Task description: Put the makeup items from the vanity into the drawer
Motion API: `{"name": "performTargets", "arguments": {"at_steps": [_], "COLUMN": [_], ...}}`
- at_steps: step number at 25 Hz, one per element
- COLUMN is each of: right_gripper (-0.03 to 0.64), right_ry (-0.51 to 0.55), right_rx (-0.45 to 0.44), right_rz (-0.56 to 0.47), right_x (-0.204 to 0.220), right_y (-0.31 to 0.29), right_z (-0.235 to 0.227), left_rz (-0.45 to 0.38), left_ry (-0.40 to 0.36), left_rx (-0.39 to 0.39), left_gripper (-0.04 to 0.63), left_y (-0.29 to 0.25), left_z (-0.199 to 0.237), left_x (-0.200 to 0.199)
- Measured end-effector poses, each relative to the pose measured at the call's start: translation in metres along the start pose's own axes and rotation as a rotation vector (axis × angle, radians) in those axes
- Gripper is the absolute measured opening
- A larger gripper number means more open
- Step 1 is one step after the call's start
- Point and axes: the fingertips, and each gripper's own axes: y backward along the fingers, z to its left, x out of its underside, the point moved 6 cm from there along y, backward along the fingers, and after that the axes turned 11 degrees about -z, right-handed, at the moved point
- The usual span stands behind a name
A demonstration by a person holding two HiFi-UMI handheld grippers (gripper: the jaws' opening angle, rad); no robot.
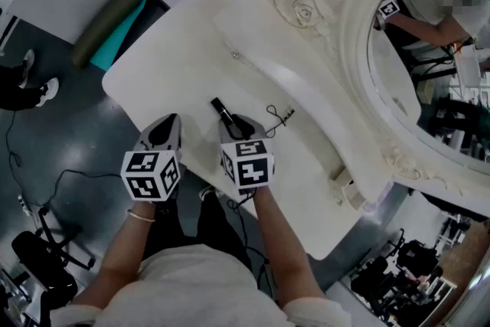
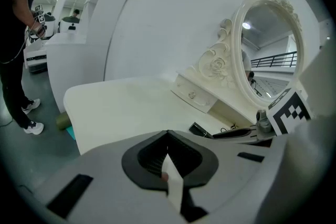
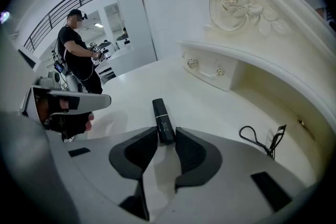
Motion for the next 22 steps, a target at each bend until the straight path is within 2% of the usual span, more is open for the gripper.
{"name": "performTargets", "arguments": {"at_steps": [8,12,22], "right_gripper": [0.101,0.100,0.097], "right_ry": [-0.039,-0.097,-0.189], "right_rx": [0.054,0.075,0.156], "right_rz": [-0.026,-0.057,-0.142], "right_x": [0.002,0.001,-0.001], "right_y": [0.004,0.008,0.044], "right_z": [0.003,0.004,0.001], "left_rz": [0.004,0.003,0.007], "left_ry": [-0.014,-0.031,-0.088], "left_rx": [0.015,0.029,0.112], "left_gripper": [0.003,0.003,0.003], "left_y": [0.006,0.008,0.017], "left_z": [0.005,0.007,-0.015], "left_x": [-0.001,-0.005,-0.012]}}
